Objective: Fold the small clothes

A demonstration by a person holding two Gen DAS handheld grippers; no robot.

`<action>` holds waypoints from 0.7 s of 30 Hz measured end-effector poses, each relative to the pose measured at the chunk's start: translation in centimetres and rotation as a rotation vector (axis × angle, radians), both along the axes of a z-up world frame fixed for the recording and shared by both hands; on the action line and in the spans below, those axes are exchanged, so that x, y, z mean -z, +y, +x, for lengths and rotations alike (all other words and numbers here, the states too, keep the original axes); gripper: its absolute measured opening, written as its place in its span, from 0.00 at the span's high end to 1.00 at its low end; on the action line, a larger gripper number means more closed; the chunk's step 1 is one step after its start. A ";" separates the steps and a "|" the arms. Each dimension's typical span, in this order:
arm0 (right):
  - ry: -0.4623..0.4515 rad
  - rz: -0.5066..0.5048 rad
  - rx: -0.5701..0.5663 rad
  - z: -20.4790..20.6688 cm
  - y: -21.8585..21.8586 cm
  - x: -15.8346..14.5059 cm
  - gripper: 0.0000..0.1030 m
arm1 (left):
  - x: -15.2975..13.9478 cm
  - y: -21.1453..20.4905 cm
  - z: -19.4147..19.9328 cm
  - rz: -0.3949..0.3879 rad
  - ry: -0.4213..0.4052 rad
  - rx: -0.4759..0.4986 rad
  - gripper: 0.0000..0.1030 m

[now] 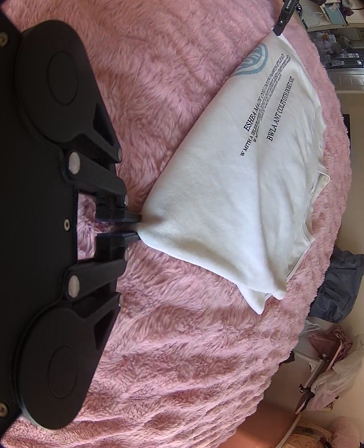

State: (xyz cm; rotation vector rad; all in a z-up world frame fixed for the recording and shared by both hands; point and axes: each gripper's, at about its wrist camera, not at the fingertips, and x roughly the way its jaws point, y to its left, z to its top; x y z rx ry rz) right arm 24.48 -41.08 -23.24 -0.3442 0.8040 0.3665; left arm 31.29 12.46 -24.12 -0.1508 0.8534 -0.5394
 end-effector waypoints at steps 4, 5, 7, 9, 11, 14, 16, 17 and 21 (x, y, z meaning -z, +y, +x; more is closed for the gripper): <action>0.016 -0.010 0.028 -0.6 -0.7 -0.7 0.94 | -2.3 -0.1 -0.7 0.033 -0.033 0.005 0.97; 0.013 -0.009 0.026 -1.1 -0.8 -1.3 0.94 | -3.1 0.0 -1.0 0.037 -0.052 0.004 0.97; -0.011 0.013 0.039 -2.0 -1.0 -2.6 0.93 | -4.8 -0.1 -1.6 0.056 -0.107 -0.018 0.96; -0.076 0.037 0.052 -2.7 -0.6 -4.4 0.93 | -6.3 -0.5 -1.6 0.034 -0.146 -0.023 0.96; -0.124 0.077 0.037 -2.8 0.3 -5.5 0.93 | -7.3 -1.8 -1.4 -0.024 -0.176 0.004 0.90; -0.163 0.122 -0.020 -1.9 3.1 -5.9 0.93 | -7.6 -5.5 -0.8 -0.040 -0.207 0.081 0.86; -0.148 0.120 -0.052 -1.0 4.8 -5.1 0.93 | -6.8 -7.9 -0.2 -0.018 -0.200 0.126 0.85; -0.142 0.115 -0.062 -0.6 5.2 -4.7 0.93 | -6.3 -8.6 0.2 -0.015 -0.186 0.138 0.85; -0.083 0.082 -0.049 0.3 5.2 -2.3 0.93 | -2.7 -9.4 1.6 0.028 -0.084 0.131 0.85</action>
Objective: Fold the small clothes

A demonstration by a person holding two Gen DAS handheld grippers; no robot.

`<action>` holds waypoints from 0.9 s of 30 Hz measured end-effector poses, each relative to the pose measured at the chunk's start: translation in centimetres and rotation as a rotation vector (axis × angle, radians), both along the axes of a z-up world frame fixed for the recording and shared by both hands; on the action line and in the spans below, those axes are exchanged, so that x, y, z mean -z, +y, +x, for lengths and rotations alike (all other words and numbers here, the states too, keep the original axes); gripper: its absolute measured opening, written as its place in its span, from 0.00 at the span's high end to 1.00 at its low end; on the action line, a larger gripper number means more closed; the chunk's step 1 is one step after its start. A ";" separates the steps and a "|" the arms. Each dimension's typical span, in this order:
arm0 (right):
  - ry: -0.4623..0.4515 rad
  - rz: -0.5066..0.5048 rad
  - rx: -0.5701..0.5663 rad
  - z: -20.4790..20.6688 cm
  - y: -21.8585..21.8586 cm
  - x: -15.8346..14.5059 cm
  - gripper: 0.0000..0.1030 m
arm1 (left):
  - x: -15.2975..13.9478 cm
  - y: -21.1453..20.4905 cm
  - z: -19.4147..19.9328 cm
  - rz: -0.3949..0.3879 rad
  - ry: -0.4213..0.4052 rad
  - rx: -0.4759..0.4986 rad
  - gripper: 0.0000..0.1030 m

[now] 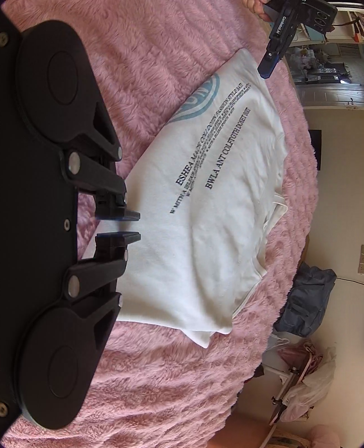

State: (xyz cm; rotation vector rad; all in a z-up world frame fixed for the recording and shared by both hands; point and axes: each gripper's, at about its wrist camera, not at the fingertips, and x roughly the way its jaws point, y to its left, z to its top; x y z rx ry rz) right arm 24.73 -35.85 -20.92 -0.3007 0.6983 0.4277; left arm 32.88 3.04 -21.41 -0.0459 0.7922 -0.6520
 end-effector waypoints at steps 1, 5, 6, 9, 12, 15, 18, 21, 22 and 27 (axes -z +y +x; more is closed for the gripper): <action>0.013 -0.008 0.016 0.0 -0.5 0.5 0.93 | 0.8 0.3 0.2 0.018 0.018 -0.018 0.85; 0.063 -0.002 0.100 -0.5 -4.2 2.1 0.96 | 3.1 2.9 0.6 -0.060 0.083 -0.078 0.85; 0.076 0.026 0.120 -0.7 -5.0 2.2 0.96 | 3.0 3.4 0.6 -0.091 0.095 -0.096 0.85; 0.093 0.028 0.169 -1.3 -5.9 2.3 0.95 | 1.8 3.8 0.3 -0.135 0.060 -0.133 0.84; 0.057 0.099 0.194 -1.7 -5.8 1.0 0.94 | -0.8 2.9 0.4 -0.221 -0.016 -0.111 0.77; -0.023 0.177 0.197 -1.1 -4.3 -0.8 0.92 | -2.7 0.7 2.1 -0.256 -0.055 -0.082 0.74; -0.094 0.245 0.159 0.9 -1.6 -2.4 0.90 | -3.3 -2.0 4.6 -0.227 -0.081 -0.079 0.73; -0.104 0.281 0.128 3.8 1.0 -3.1 0.89 | -2.5 -3.8 7.7 -0.231 -0.060 -0.092 0.73; -0.101 0.280 0.116 5.1 2.0 -3.1 0.86 | -2.0 -4.0 8.6 -0.220 -0.050 -0.104 0.73; -0.027 0.201 0.149 9.4 3.4 -0.5 0.85 | 0.8 -2.7 11.5 -0.150 0.020 -0.203 0.73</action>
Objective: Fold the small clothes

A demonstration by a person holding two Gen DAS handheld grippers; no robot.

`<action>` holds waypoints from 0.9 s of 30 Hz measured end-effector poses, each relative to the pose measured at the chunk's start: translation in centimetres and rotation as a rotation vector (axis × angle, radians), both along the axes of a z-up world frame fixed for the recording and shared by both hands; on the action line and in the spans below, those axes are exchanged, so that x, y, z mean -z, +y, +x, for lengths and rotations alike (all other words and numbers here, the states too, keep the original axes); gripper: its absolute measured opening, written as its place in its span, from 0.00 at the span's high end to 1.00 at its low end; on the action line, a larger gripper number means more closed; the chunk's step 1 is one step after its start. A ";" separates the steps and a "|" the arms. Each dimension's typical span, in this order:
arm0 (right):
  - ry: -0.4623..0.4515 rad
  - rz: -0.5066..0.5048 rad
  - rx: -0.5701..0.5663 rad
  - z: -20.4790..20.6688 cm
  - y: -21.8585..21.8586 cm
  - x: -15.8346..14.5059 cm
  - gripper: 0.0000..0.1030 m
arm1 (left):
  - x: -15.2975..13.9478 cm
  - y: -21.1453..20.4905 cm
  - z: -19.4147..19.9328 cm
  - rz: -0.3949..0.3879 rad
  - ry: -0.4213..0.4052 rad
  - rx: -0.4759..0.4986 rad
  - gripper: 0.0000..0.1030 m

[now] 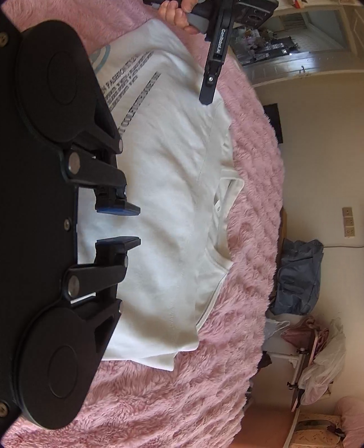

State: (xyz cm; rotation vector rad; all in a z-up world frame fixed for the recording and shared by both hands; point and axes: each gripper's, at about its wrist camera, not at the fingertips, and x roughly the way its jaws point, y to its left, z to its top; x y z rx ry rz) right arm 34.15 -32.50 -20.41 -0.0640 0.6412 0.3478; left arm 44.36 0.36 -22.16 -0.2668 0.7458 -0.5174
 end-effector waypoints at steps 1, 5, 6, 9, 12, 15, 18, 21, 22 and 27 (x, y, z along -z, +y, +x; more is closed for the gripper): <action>0.020 0.010 0.032 0.4 -0.8 0.6 0.85 | 0.5 0.5 0.3 0.005 0.011 -0.005 0.73; 0.038 0.033 0.122 0.4 -3.8 2.0 0.84 | 1.8 1.6 0.4 -0.012 0.009 0.018 0.71; 0.040 0.030 0.136 0.3 -4.3 2.2 0.85 | 1.9 1.7 0.4 -0.013 0.007 0.020 0.70; 0.042 0.029 0.152 0.1 -4.9 2.5 0.85 | 2.1 1.4 0.1 -0.003 -0.003 0.018 0.70; 0.042 0.016 0.169 0.0 -4.6 2.4 0.84 | 1.4 1.0 -0.3 0.024 -0.016 0.006 0.70; 0.024 0.022 0.218 -0.3 -3.8 1.3 0.82 | 0.2 0.3 -0.9 0.115 -0.041 -0.008 0.67; -0.034 0.007 0.205 -1.5 -0.9 -0.5 0.80 | -1.0 0.2 -1.6 0.168 -0.064 -0.009 0.60; -0.085 -0.038 0.122 -3.2 3.4 -2.0 0.60 | -1.9 1.3 -2.1 0.173 -0.069 -0.036 0.57; -0.111 -0.052 0.078 -4.0 5.5 -2.5 0.55 | -2.1 1.9 -2.2 0.172 -0.069 -0.045 0.56; -0.145 -0.043 -0.084 -6.6 13.2 -3.5 0.51 | -2.8 4.7 -3.1 0.175 -0.057 -0.105 0.55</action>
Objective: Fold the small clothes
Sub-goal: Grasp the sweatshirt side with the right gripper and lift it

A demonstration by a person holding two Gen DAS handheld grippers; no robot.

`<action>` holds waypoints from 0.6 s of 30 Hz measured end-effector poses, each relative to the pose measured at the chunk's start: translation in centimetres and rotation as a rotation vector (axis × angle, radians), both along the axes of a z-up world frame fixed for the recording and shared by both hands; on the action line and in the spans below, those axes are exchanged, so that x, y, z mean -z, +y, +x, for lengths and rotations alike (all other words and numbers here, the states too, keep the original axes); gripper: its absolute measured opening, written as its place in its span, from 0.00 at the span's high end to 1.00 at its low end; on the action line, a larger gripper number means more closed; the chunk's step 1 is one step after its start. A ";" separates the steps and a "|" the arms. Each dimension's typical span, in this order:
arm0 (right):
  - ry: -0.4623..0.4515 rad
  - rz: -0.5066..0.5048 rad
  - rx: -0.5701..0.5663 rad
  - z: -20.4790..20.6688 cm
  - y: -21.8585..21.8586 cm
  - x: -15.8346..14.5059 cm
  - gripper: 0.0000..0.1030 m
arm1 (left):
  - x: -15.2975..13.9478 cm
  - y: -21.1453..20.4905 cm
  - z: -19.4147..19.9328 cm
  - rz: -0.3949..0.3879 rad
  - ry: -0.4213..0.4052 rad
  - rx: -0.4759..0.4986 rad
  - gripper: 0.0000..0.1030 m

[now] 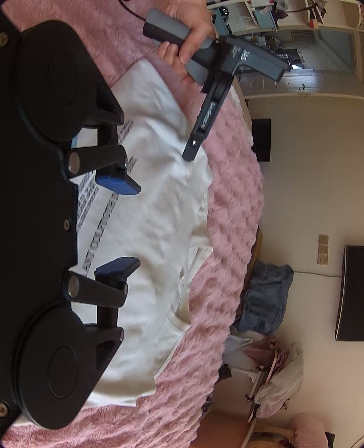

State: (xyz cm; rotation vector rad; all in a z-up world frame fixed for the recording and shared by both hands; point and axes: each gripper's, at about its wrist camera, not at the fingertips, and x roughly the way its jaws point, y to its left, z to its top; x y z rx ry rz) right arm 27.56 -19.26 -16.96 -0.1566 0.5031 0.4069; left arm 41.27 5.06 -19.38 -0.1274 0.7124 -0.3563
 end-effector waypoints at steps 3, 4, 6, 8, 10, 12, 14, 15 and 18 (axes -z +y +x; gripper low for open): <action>0.019 -0.030 -0.061 -1.1 4.9 0.3 0.51 | -0.1 1.6 -0.5 0.008 0.005 -0.031 0.55; 0.013 -0.066 -0.078 -1.5 6.4 0.5 0.51 | 0.0 2.1 -0.6 0.010 0.006 -0.038 0.55; 0.000 -0.132 -0.103 -2.3 9.2 1.0 0.51 | 0.1 3.2 -0.9 0.008 0.005 -0.054 0.54; 0.001 -0.167 -0.123 -2.8 11.1 1.4 0.51 | 0.4 4.6 -0.8 -0.017 0.015 -0.078 0.54; 0.012 -0.208 -0.148 -3.3 13.1 1.9 0.51 | 1.0 6.2 -0.6 -0.072 0.033 -0.110 0.54; 0.000 -0.255 -0.160 -3.7 14.6 2.5 0.51 | 1.7 8.0 -0.3 -0.160 0.058 -0.134 0.54; -0.033 -0.321 -0.184 -4.1 16.1 3.1 0.51 | 2.6 9.2 0.0 -0.240 0.082 -0.143 0.54; -0.053 -0.351 -0.194 -4.3 16.8 3.4 0.50 | 2.9 9.7 0.1 -0.270 0.089 -0.146 0.54; -0.081 -0.422 -0.221 -4.6 18.5 4.3 0.50 | 3.9 10.5 0.5 -0.356 0.110 -0.134 0.54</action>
